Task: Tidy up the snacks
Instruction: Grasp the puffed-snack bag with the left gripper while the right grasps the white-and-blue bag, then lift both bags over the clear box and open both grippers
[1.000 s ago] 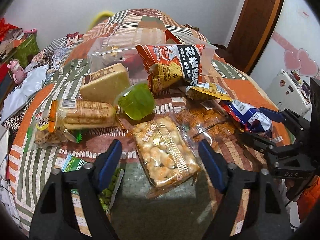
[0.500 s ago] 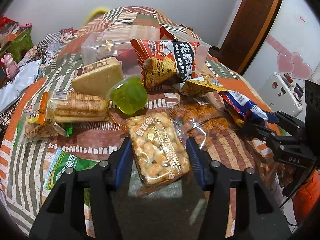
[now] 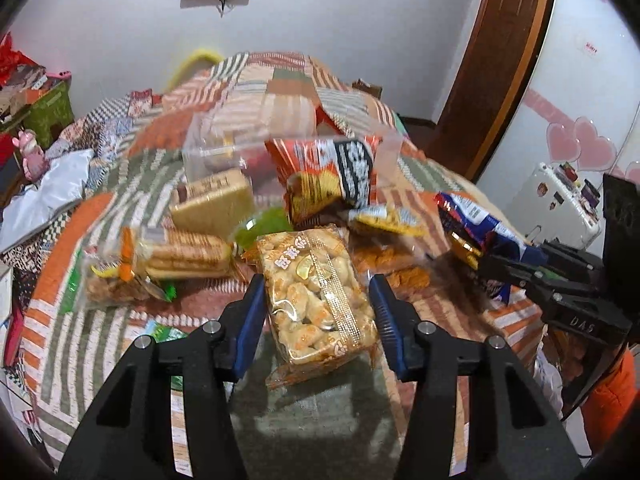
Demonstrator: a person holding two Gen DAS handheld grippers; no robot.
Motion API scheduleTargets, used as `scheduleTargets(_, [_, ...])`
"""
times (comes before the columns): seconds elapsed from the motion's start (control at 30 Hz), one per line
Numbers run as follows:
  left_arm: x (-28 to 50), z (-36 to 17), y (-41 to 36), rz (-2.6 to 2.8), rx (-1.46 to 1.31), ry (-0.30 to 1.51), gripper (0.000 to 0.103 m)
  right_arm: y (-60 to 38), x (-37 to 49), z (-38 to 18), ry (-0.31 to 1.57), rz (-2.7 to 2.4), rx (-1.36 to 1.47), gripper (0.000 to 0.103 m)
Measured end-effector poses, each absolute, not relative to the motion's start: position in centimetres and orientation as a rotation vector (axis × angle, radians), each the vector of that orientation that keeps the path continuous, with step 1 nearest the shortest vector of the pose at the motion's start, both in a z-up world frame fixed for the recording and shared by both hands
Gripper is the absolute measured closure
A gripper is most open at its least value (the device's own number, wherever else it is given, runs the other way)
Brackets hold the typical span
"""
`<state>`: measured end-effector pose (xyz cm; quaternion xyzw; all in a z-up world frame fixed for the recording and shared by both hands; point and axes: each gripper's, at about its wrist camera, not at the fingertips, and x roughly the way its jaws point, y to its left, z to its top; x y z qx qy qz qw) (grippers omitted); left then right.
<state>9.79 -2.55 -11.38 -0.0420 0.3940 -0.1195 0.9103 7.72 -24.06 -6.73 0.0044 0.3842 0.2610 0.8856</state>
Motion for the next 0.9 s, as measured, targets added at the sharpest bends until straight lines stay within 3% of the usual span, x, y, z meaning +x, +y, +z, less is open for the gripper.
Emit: scheduleTargets(0.9, [17.8, -4.2, 0.8, -0.179, -0.089, 0.653, 0.052, -21.8, 14.9, 0.4, 0.580, 0.538, 0.070, 0.071])
